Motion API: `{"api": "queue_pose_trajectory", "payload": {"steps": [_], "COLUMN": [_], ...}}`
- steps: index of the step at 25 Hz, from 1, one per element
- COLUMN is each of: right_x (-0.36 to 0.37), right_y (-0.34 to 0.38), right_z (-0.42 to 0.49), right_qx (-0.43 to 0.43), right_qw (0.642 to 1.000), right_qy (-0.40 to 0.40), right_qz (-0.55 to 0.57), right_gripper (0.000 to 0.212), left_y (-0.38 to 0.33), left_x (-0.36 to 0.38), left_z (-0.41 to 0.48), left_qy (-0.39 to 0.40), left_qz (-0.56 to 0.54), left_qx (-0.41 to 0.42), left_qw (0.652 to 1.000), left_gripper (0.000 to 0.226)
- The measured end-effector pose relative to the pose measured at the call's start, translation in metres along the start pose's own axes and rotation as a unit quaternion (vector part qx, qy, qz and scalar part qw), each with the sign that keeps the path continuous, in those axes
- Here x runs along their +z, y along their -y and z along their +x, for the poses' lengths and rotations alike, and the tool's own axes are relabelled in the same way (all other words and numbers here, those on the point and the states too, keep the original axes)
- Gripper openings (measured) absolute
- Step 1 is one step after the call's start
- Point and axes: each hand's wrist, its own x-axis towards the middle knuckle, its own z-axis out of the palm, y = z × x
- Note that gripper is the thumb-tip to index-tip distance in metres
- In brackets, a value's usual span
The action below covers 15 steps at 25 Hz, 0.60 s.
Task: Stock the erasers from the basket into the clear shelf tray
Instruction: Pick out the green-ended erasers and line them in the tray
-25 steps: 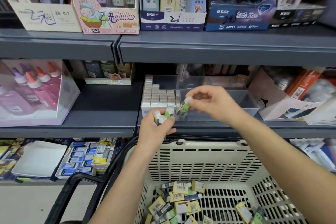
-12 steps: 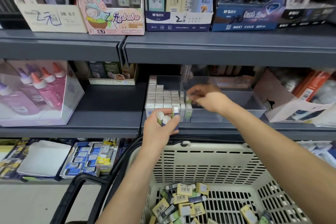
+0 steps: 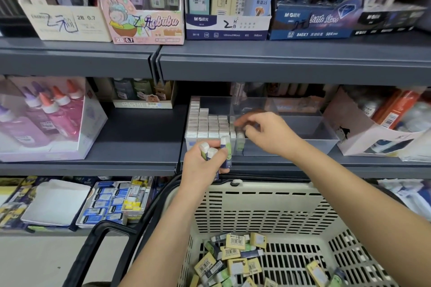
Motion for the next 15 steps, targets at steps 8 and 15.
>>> {"api": "queue_pose_trajectory", "payload": {"steps": [8,15], "right_x": [-0.009,-0.024], "right_y": [0.007,-0.021], "right_z": [-0.022,0.017], "right_qx": [0.025,0.086], "right_qw": [0.975,0.981], "right_qy": [0.084,-0.091], "right_qz": [0.204,0.152], "right_gripper": [0.014,0.027], "left_y": [0.002,0.005], "left_x": [0.0,-0.003], "left_z": [-0.001,0.003], "left_qy": [0.028,0.029], "left_qz": [0.003,-0.01], "left_qx": [0.023,-0.008], "left_qw": [0.999,0.999], "left_gripper": [0.011,0.021]}}
